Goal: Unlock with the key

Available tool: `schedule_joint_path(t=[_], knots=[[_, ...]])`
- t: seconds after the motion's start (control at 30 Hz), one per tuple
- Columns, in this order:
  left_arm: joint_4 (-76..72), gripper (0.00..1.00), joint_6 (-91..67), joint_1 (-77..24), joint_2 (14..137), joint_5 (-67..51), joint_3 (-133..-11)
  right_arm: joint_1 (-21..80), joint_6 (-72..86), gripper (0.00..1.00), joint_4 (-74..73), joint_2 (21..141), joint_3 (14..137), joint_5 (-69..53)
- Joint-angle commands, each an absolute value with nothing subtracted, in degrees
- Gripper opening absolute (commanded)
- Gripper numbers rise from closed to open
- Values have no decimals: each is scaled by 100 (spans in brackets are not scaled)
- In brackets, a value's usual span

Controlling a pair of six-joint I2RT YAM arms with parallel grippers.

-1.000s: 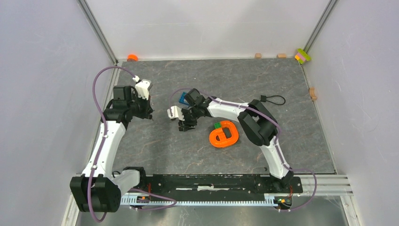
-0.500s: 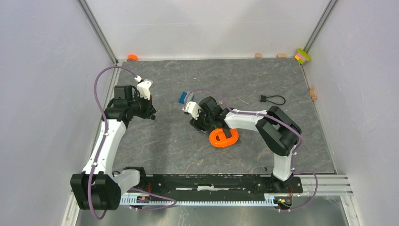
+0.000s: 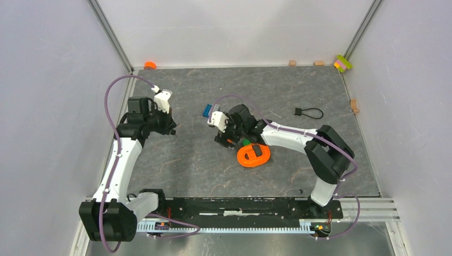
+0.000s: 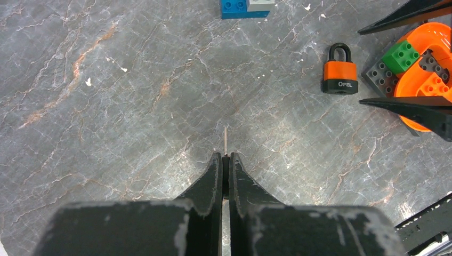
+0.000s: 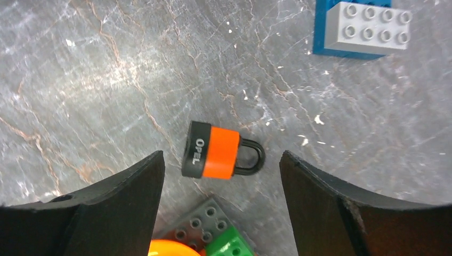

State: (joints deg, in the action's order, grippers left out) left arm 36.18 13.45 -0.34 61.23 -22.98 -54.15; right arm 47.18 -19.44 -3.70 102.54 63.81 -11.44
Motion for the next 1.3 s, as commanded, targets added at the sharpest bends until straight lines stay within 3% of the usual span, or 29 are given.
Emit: schedule_joint_path(t=[0.0,0.4,0.97,1.27], knots=[[3478,3,1353,-29,6036,-2550,-5475,4685,-3218,83,-1113,9968,6406,-904],[3481,3,1375,-27,6049,-2659,-5476,4685,-4172,83,-1292,10570,6556,-751],[3479,5,1413,-27,6046,-2722,-5449,4735,-3760,84,-940,11197,7444,-1313],[3476,6,1423,-29,5988,-2769,-5446,4476,-3784,85,-1614,11633,8183,-1763]])
